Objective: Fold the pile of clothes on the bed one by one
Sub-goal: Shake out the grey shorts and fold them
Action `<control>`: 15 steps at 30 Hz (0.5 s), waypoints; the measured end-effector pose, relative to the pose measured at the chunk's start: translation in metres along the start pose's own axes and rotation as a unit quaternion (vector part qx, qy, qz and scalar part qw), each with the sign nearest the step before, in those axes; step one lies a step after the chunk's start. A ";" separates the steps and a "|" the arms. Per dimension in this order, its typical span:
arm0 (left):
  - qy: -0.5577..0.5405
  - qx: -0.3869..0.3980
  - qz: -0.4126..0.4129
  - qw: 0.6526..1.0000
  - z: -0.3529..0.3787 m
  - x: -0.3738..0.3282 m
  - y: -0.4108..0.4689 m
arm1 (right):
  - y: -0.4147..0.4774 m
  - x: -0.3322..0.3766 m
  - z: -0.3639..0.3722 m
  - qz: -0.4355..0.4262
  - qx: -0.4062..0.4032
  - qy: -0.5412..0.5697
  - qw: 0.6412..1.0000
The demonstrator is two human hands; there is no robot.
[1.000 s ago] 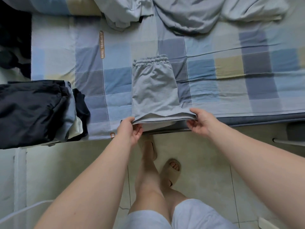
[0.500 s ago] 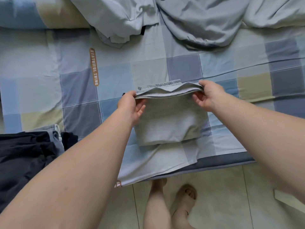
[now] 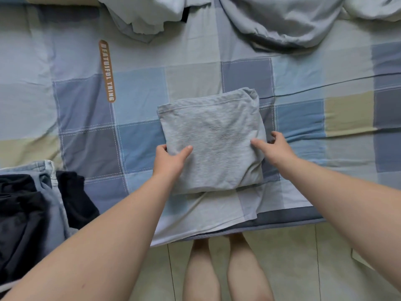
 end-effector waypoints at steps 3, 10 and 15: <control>0.008 -0.028 0.017 0.999 0.011 0.004 0.002 | 0.010 -0.003 0.007 -0.009 0.046 0.019 0.999; 0.004 -0.073 0.025 0.997 0.026 0.019 0.015 | 0.040 -0.011 0.025 -0.038 0.105 0.072 0.991; -0.024 -0.040 0.042 0.998 0.025 0.022 0.006 | 0.035 -0.013 0.024 -0.017 0.165 0.103 0.981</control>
Point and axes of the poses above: each hand's wrist, its own y-axis towards the middle knuckle, its own z-axis out of the palm, x = y × z, the point moved 2 cm from there along y, towards the middle knuckle, and after that the axes turned 8 degrees about z, right-handed, at the moved point
